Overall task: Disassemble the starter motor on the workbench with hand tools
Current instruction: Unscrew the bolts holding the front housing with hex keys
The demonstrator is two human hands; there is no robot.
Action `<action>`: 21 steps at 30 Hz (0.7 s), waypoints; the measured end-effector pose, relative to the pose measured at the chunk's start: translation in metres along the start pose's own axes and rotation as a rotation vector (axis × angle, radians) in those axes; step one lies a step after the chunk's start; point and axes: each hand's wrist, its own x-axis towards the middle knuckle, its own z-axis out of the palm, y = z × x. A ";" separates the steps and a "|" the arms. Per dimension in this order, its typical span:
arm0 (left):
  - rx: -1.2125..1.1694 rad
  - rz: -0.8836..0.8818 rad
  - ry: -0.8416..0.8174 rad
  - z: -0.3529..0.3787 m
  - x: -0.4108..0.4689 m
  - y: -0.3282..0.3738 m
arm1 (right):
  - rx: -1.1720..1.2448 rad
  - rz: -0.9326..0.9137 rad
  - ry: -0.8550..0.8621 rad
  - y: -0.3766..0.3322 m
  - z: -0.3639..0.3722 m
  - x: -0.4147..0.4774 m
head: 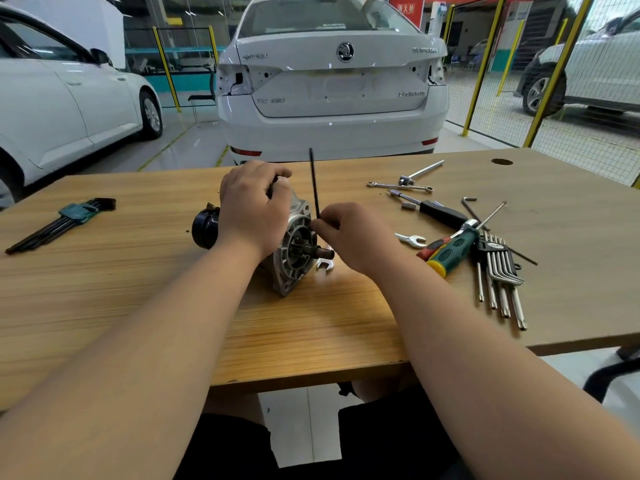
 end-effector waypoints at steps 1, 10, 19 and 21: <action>-0.011 -0.003 0.002 0.000 0.000 0.000 | -0.073 -0.058 -0.016 0.000 -0.003 0.001; -0.156 -0.066 0.092 0.001 -0.005 0.003 | -0.207 -0.312 0.089 0.009 0.000 -0.001; -0.164 -0.058 0.091 0.000 -0.005 0.003 | 0.403 0.157 -0.013 0.017 0.006 -0.006; -0.161 -0.060 0.088 0.001 -0.005 0.003 | 0.610 0.319 -0.070 0.015 0.008 -0.005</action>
